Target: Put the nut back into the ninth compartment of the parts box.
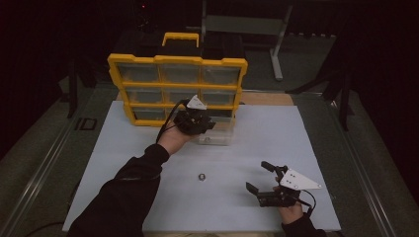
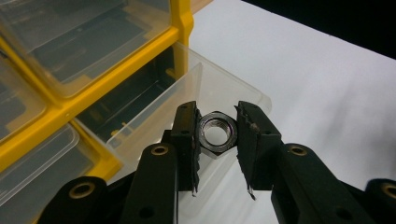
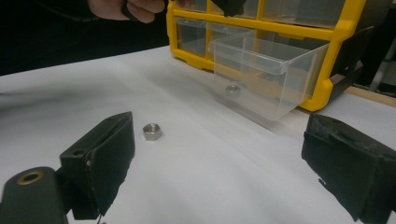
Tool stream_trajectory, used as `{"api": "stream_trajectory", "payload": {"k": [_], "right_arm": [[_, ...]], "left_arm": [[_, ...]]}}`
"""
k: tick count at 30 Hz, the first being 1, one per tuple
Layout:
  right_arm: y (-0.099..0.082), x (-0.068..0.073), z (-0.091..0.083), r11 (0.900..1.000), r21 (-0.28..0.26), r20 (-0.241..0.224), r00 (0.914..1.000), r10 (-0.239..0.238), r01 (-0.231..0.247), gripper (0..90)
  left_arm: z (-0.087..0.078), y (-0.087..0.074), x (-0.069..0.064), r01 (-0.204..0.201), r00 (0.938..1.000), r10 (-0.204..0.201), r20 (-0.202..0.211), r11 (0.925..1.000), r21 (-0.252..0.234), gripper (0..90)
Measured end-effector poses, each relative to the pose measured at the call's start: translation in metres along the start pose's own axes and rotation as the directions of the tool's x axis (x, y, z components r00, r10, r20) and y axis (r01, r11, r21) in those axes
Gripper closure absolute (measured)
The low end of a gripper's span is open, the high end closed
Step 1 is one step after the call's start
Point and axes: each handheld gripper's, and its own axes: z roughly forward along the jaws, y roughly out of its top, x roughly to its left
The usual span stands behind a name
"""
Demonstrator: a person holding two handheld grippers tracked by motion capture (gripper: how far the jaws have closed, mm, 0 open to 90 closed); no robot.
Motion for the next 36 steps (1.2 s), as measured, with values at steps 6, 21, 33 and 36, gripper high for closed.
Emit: {"api": "stream_trajectory", "payload": {"k": [6,21,33,36], "right_arm": [[0.000,0.000,0.000,1.0000,0.002,-0.001,1.0000,-0.004,0.004,9.8],[0.000,0.000,0.001,1.0000,0.003,-0.007,1.0000,-0.002,0.002,9.8],[-0.001,0.000,0.001,1.0000,0.008,-0.011,0.9999,0.001,-0.001,9.8],[-0.001,0.000,0.001,1.0000,0.006,-0.012,0.9999,-0.001,0.001,9.8]], "left_arm": [[0.013,0.007,0.002,0.032,0.9995,-0.032,-0.007,0.9995,-0.002,68.7],[0.042,0.009,0.004,0.101,0.9938,-0.099,-0.051,0.9936,0.050,68.7],[0.056,0.005,0.007,0.142,0.9889,-0.134,-0.064,0.9791,0.146,68.6],[0.059,0.005,0.006,0.139,0.9895,-0.131,-0.061,0.9764,0.165,68.6]]}}
